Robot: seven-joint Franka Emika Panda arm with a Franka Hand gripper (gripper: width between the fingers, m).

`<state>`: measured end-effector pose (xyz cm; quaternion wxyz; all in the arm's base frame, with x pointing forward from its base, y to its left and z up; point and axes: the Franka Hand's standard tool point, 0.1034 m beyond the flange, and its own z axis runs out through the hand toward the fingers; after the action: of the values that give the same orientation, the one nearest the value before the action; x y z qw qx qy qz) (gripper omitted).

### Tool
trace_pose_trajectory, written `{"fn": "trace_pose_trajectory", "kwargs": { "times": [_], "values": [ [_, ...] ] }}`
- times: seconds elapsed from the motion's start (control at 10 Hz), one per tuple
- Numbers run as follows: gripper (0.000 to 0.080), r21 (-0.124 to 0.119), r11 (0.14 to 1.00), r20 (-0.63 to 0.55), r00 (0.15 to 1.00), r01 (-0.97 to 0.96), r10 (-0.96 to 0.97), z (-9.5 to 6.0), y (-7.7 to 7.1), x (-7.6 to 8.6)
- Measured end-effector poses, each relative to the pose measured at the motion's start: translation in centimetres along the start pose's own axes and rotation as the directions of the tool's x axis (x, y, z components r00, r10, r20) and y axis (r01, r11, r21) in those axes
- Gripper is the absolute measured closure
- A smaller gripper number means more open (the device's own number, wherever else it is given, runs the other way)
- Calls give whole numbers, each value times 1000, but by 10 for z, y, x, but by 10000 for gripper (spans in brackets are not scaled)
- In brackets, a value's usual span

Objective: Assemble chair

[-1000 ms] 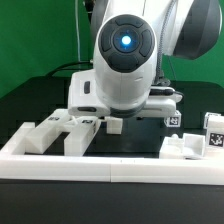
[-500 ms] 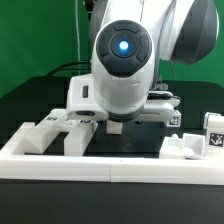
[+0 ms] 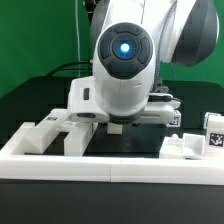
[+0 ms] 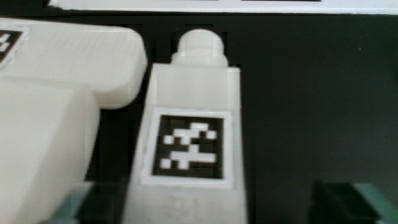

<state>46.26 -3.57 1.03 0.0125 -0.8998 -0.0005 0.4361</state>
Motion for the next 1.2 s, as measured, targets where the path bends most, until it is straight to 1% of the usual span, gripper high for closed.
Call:
{"fn": "trace_pose_trajectory", "kwargs": {
  "times": [0.1, 0.2, 0.5, 0.7, 0.8, 0.9, 1.1, 1.2],
  "values": [
    [461, 0, 1000, 0, 1000, 1, -1, 0, 0, 0],
    [510, -1, 1000, 0, 1000, 2, -2, 0, -1, 0],
    [510, -2, 1000, -3, 1000, 3, -3, -2, -2, 0],
    [510, -4, 1000, -8, 1000, -5, 5, -8, -5, 0],
    [510, -4, 1000, -11, 1000, -21, 21, -15, -9, -1],
    [509, -4, 999, -15, 999, -46, 46, -27, -15, -3],
    [509, -2, 996, -37, 996, -86, 86, -56, -26, -10],
    [509, -1, 997, -42, 996, -82, 82, -67, -27, -15]
  ]
}}
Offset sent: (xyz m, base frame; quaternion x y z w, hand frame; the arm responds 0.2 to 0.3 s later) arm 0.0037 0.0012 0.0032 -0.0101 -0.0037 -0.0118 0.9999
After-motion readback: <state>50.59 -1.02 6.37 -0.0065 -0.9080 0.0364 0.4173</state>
